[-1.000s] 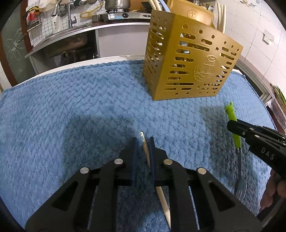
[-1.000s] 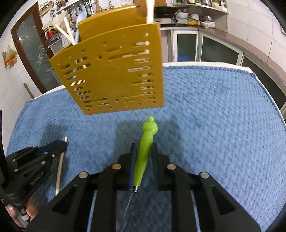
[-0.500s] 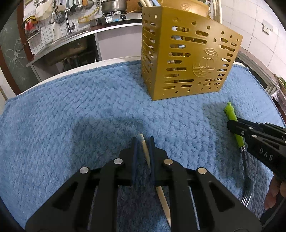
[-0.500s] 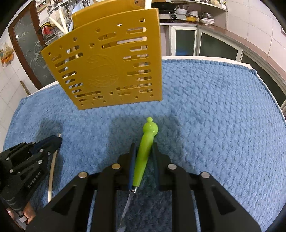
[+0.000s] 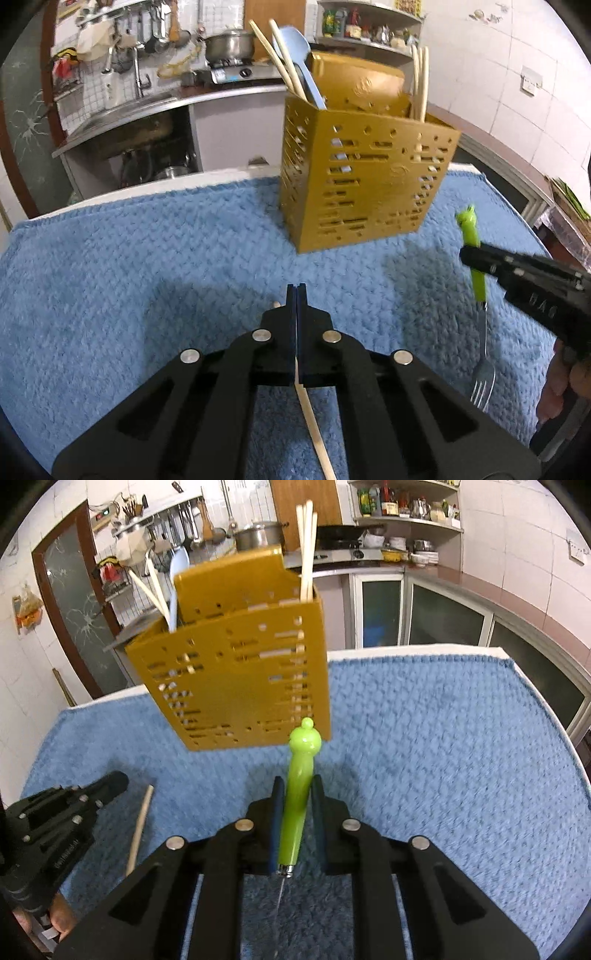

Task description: Organize utensils

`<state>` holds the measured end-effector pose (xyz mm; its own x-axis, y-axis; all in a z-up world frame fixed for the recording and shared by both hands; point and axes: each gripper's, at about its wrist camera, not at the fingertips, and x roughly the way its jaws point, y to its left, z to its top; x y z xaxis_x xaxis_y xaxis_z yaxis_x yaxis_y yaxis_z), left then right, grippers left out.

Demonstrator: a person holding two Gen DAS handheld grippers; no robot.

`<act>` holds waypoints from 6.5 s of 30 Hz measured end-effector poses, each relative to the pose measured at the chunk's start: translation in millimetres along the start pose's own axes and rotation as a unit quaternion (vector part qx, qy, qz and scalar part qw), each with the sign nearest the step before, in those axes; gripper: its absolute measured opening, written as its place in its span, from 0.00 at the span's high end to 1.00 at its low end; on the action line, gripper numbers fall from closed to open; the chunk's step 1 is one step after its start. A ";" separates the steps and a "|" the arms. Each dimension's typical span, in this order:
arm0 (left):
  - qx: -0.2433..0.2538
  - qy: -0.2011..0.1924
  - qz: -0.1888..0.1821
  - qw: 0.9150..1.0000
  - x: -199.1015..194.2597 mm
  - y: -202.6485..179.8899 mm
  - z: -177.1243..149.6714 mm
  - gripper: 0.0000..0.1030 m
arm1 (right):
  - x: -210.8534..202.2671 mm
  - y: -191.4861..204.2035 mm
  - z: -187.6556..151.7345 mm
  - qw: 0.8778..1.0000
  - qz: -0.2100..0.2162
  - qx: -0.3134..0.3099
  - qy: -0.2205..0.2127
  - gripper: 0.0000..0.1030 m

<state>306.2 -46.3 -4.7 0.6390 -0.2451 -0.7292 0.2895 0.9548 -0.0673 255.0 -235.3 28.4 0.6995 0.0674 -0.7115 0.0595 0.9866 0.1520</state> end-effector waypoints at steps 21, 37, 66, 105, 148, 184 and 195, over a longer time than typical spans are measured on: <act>-0.011 0.093 0.026 0.995 41.2 4.3 -6.8 0.86 | 16.8 -11.3 -2.2 1.000 0.001 0.009 0.023 0.85; -0.046 0.009 0.001 0.999 -3.2 20.0 3.2 0.95 | -0.8 -7.7 0.2 1.000 0.014 0.006 -0.014 0.86; -0.046 -0.169 -0.026 0.984 -101.0 4.4 56.6 0.96 | -87.4 -20.2 35.0 0.988 0.014 0.002 -0.154 0.87; 0.006 -0.274 -0.013 0.962 -52.1 -26.8 197.6 0.96 | -49.7 -11.9 160.2 0.980 0.012 -0.033 -0.194 0.87; -0.023 -0.206 0.026 0.978 -26.8 22.4 117.5 0.56 | -15.4 -9.7 119.7 0.983 0.034 -0.020 -0.181 0.58; -0.027 -0.233 0.095 0.967 -186.3 -5.5 -116.0 0.05 | -182.6 22.1 -101.1 0.963 -0.058 -0.059 -0.256 0.04; -0.023 -0.246 0.100 0.964 -175.7 -3.3 -142.8 0.05 | -180.0 17.4 -112.2 0.962 -0.055 -0.052 -0.261 0.04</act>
<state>91.2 17.6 26.3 0.9425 -0.0951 -0.3203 0.1009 0.9949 0.0015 50.2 -213.6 82.1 0.9573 -0.0949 -0.2732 0.1005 0.9949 0.0065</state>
